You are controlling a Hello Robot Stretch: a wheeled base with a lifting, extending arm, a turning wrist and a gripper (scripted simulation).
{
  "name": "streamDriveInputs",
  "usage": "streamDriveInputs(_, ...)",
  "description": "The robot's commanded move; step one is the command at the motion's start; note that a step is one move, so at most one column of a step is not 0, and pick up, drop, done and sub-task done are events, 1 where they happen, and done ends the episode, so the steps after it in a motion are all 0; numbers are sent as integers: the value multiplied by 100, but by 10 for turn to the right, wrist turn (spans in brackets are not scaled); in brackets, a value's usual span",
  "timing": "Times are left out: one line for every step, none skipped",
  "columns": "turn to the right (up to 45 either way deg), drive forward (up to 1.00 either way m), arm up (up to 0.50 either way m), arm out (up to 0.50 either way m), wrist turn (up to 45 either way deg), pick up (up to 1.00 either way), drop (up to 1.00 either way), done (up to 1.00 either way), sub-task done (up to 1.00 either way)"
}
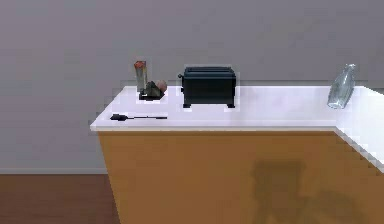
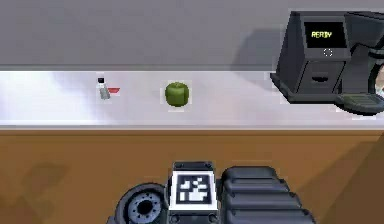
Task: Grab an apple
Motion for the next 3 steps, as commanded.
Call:
streamDriveInputs(0, 0, 0, 48, 0, 0, 0, 0, 0)
streamDriveInputs(0, 0, 0, 0, 450, 0, 0, 0, 0)
streamDriveInputs(0, 0, 0, 0, 450, 0, 0, 0, 0)
